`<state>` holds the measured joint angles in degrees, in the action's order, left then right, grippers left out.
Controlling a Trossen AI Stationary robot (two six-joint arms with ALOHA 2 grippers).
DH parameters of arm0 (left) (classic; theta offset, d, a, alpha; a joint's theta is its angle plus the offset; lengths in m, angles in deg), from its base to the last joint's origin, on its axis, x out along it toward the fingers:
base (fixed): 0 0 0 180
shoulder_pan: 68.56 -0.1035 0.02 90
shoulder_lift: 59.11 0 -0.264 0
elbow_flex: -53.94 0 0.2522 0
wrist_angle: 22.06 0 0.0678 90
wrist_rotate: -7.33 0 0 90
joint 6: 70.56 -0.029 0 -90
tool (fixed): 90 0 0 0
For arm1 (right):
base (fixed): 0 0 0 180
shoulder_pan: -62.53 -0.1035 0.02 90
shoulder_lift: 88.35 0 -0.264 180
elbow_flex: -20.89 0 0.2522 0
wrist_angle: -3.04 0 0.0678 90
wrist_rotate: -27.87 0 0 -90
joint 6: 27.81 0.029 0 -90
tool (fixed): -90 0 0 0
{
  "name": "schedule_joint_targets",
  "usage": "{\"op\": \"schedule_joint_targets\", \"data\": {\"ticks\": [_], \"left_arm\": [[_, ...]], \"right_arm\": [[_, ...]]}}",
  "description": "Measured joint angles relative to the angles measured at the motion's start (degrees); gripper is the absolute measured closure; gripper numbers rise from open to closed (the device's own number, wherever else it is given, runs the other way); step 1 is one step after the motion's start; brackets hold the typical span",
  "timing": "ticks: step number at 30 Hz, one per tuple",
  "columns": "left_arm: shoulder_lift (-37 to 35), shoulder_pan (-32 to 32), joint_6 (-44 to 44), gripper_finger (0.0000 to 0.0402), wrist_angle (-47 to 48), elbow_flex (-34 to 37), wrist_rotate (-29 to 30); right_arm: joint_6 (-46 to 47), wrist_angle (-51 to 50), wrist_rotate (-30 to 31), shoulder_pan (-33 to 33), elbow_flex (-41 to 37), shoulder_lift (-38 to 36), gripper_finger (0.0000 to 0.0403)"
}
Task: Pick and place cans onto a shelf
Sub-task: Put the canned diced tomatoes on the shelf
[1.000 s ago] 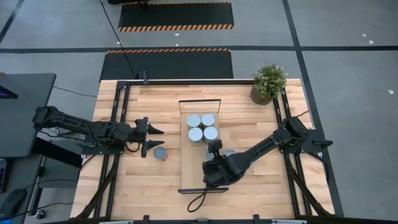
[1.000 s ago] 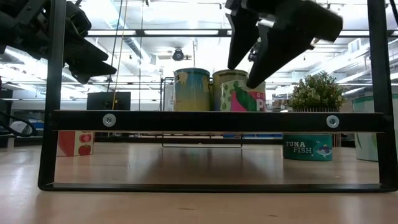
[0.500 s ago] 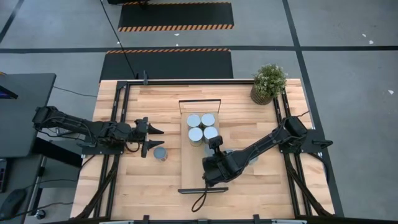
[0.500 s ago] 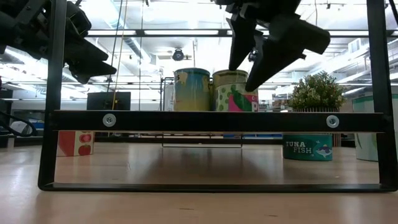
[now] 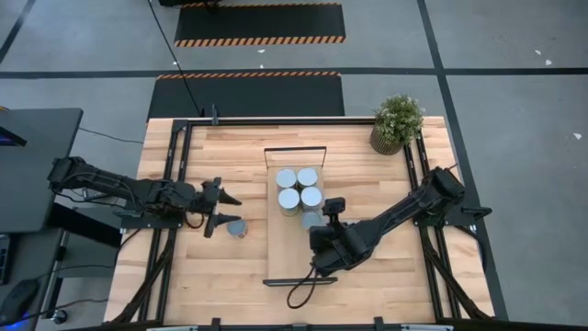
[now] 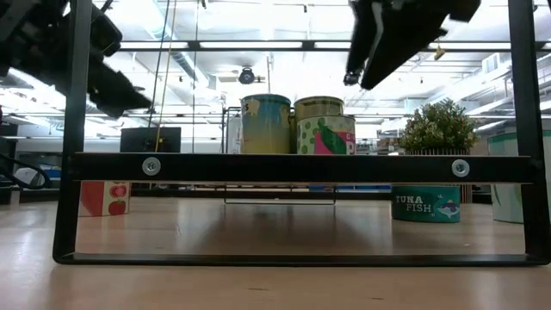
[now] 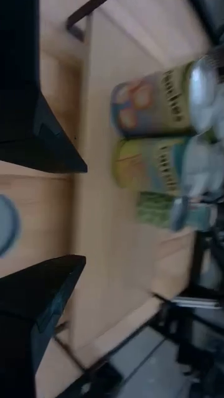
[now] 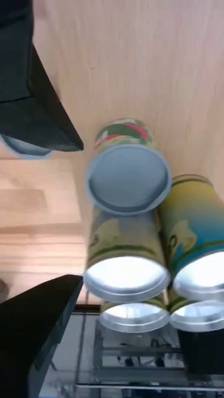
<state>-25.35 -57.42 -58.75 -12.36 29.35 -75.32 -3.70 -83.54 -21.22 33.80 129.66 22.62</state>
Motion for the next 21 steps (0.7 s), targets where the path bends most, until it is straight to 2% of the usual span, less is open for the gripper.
{"op": "schedule_joint_targets", "data": {"ticks": [4, 9, 15, 21], "left_arm": [[0.0, 0.0, 3.2, 0.017, 8.5, -2.8, -4.4], [0.4, 2.2, 4.5, 0.017, 19.7, -7.5, -2.8], [1.9, 7.4, 14.9, 0.017, 34.7, -10.9, -3.8], [8.7, 11.7, 24.8, 0.017, 35.1, -11.1, -0.6]], "right_arm": [[4.5, 1.3, 1.0, -1.3, -4.3, -4.0, 0.0055], [5.5, 6.6, 3.1, -2.7, -9.6, -7.9, 0.0055], [7.5, 8.2, 2.6, -4.1, -12.7, -9.9, 0.0055], [7.4, 9.1, 3.5, -4.6, -14.1, -9.9, 0.0055]]}}
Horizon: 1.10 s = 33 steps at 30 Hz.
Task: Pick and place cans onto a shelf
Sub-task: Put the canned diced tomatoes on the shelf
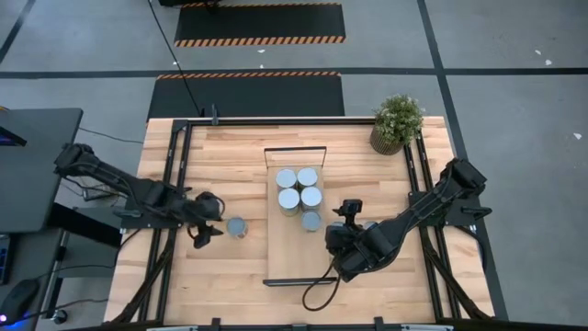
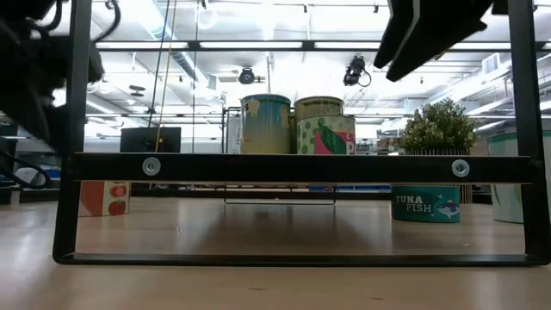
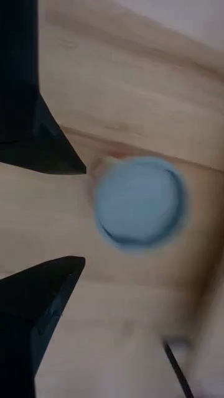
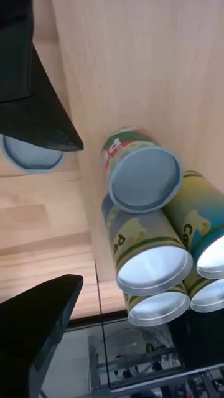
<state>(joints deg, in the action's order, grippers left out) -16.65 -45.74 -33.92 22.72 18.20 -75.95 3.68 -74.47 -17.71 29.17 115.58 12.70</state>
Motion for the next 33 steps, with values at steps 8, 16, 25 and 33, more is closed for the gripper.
{"op": "schedule_joint_targets", "data": {"ticks": [8, 16, 25, 33], "left_arm": [[13.5, 2.2, 5.1, 0.017, -3.1, 0.0, 2.2], [21.7, 4.2, 5.3, 0.0124, -13.7, 0.0, 0.5], [25.4, 4.0, 8.9, 0.0041, -15.3, -0.1, 2.9], [25.5, 3.8, 5.8, 0.0009, -16.3, -0.2, 8.7]], "right_arm": [[-4.4, -1.0, -0.2, 0.6, -0.2, 0.1, 0.0055], [-11.0, -1.5, -0.5, 3.2, -0.1, -1.3, 0.0055], [-13.5, 4.4, -0.5, 4.9, -6.8, -5.5, 0.0055], [-13.7, 12.5, -0.5, 6.9, -13.7, -9.5, 0.0055]]}}
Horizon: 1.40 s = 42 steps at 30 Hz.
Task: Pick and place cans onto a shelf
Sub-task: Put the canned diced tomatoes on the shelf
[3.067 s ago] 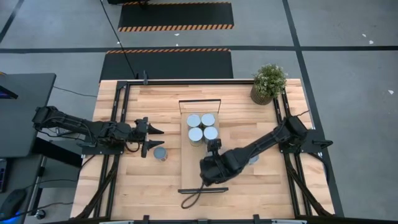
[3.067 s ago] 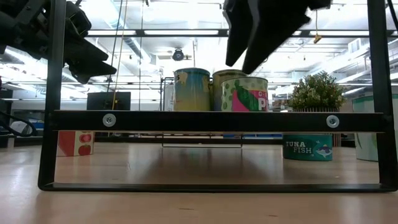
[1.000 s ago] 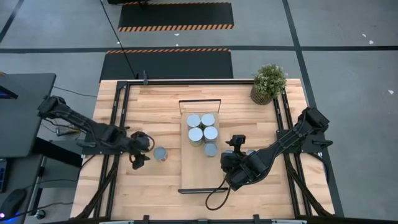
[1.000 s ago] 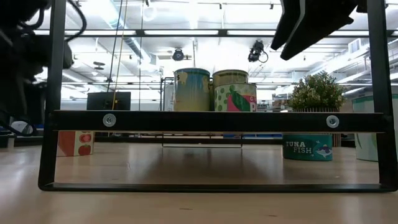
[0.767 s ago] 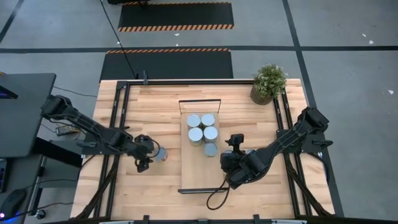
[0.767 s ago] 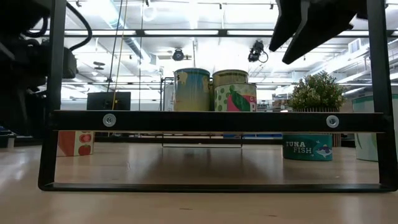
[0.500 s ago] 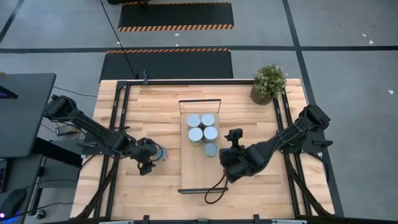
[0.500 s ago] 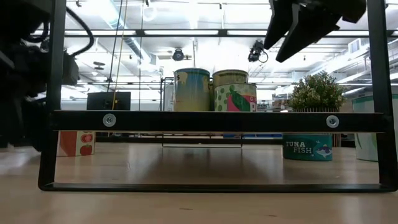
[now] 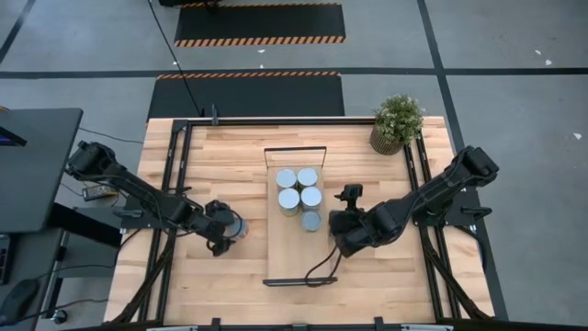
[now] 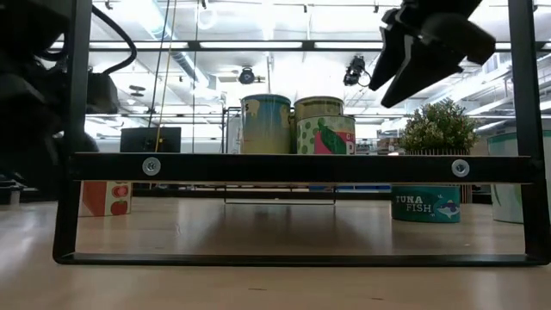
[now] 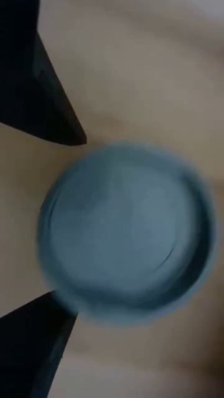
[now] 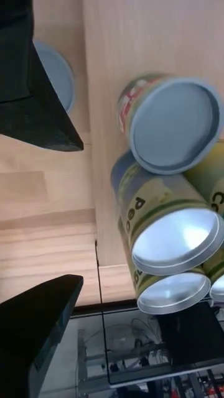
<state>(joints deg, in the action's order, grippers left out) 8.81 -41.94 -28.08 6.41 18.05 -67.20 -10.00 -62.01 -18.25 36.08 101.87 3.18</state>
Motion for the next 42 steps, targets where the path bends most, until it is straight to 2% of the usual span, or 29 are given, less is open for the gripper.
{"op": "schedule_joint_targets", "data": {"ticks": [6, 15, 19, 31, 42], "left_arm": [[0.0, -0.1, -1.1, 0.0012, -1.9, 0.0, 8.5], [0.0, -0.2, -7.7, 0.0013, -7.8, -0.1, 12.0], [0.0, -0.5, -9.1, 0.0013, -7.9, -0.1, 12.3], [0.3, -3.4, -2.0, 0.0015, -7.9, -0.1, 9.3], [0.3, -3.4, -0.7, 0.0108, -7.6, -0.1, 8.3]], "right_arm": [[-2.2, 6.2, 1.1, 2.6, -4.0, -1.6, 0.0055], [-10.1, 17.4, -1.4, 8.3, -7.9, -1.7, 0.0055], [-12.8, 18.9, -1.3, 9.5, -7.9, -1.8, 0.0055], [-13.5, 18.2, -0.2, 9.8, -7.9, -4.2, 0.0055], [-13.1, 18.0, -0.5, 9.8, -7.9, -4.2, 0.0055]]}}
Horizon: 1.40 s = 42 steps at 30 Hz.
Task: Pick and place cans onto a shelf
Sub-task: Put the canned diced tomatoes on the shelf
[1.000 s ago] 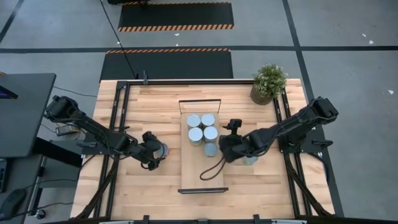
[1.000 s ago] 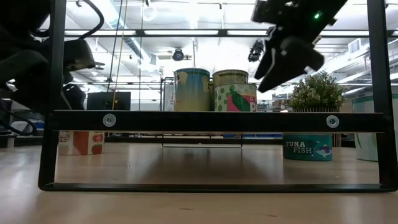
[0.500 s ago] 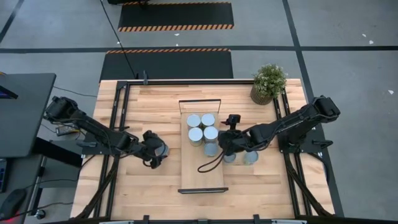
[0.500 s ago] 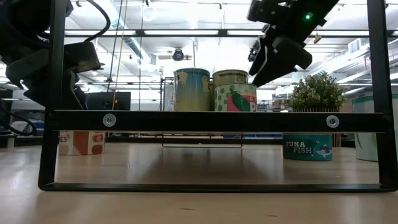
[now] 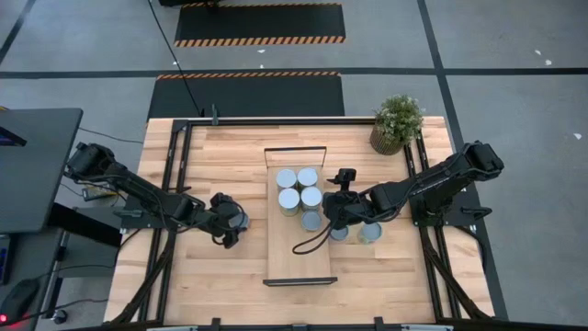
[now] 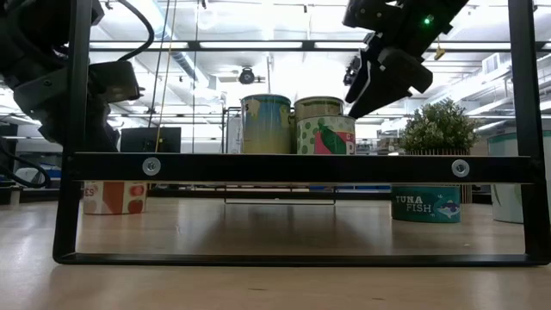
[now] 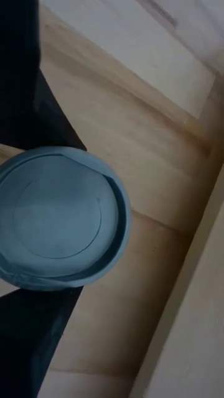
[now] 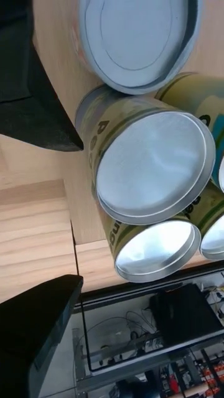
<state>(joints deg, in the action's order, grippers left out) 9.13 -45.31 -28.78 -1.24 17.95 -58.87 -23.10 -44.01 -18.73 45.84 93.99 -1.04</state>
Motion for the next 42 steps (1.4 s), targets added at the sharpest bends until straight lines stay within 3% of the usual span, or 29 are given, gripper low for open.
{"op": "schedule_joint_targets", "data": {"ticks": [3, 9, 14, 28, 34, 42], "left_arm": [[0.0, 0.0, -3.8, 0.0112, 1.5, -1.7, -2.7], [0.0, -1.9, -15.4, 0.01, 8.9, -12.2, -7.2], [2.1, -4.2, -22.8, 0.0099, 8.9, -19.0, -9.1], [25.0, -6.2, -27.4, 0.0097, 8.3, -36.1, -12.9], [29.1, -7.0, -28.9, 0.0083, 7.4, -38.6, -14.6], [29.4, -8.4, -29.6, 0.0009, 8.6, -38.4, -19.8]], "right_arm": [[0.4, -2.6, 0.0, -0.2, 0.0, -0.3, 0.0055], [4.0, -6.4, -0.2, -0.5, 0.0, -4.3, 0.0055], [5.9, -7.2, -0.1, -0.8, 0.0, -7.0, 0.0055], [9.2, -9.4, 0.1, -3.2, 0.0, -7.1, 0.0055], [8.8, -9.5, 0.5, -4.2, 0.0, -7.1, 0.0055], [8.8, -9.6, 0.5, -5.0, 0.0, -7.1, 0.0055]]}}
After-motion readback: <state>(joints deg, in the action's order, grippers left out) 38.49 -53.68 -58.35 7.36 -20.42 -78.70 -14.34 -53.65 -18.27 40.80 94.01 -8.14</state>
